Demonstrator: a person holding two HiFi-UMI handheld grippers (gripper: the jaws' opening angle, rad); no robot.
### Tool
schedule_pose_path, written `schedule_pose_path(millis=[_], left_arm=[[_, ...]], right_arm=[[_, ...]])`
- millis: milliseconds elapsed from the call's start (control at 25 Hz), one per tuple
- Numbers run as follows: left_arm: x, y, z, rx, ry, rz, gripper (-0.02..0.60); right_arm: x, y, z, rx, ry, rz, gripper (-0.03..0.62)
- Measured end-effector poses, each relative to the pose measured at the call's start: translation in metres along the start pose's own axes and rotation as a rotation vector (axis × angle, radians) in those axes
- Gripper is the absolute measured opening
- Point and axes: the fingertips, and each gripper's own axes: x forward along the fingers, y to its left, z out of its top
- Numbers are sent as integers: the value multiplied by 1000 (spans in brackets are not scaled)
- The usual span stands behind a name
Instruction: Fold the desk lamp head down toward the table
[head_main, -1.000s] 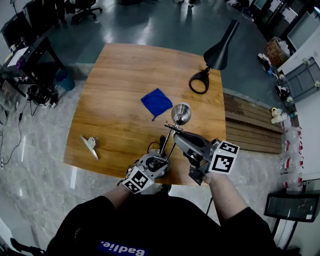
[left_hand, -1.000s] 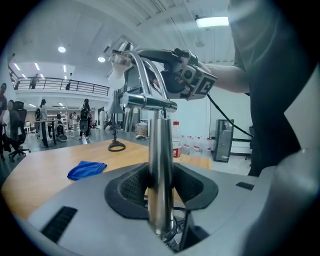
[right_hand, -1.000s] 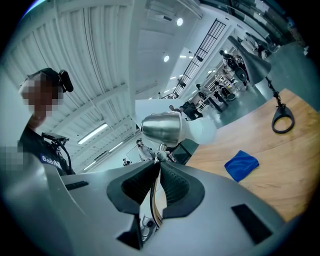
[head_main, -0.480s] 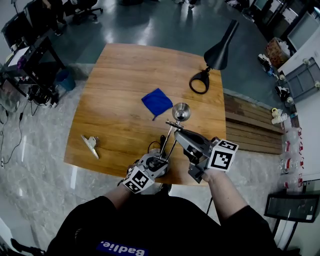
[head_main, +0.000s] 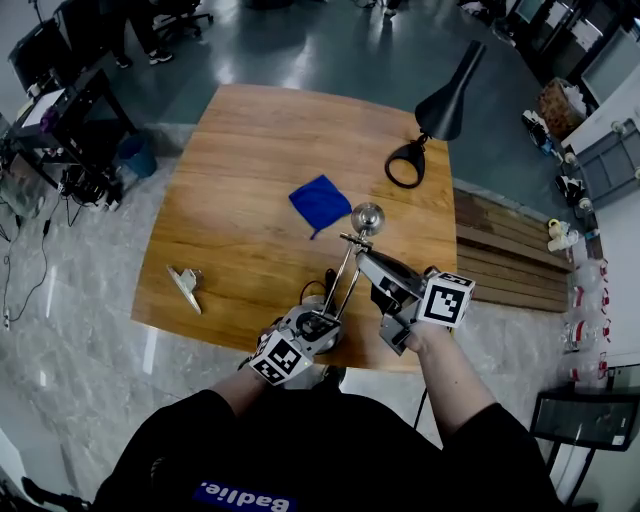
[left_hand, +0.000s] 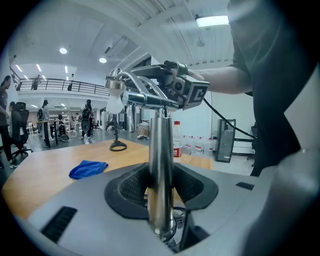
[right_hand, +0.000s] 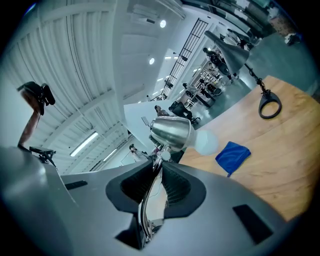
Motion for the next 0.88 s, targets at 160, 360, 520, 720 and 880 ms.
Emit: schedule_pose_path(millis=[160,360,520,720,880], left_arm=[[0,1,1,-1,-6,8,158],[0,3,0,2,-7,15,158],[-1,1,-2,1,-6,22,158],[1,-1,-1,3,-3,28,158],[2,-2,-1,-6,-2,28,158]], right_arm=[[2,-8,0,61,-15,14,60],[6,-19,0,173,-33,55,60],[7,-39,-10,312,-47,65,60],[6,-56,-18,383,-44,73,60],[5,-71,-25,440,-35,73,64]])
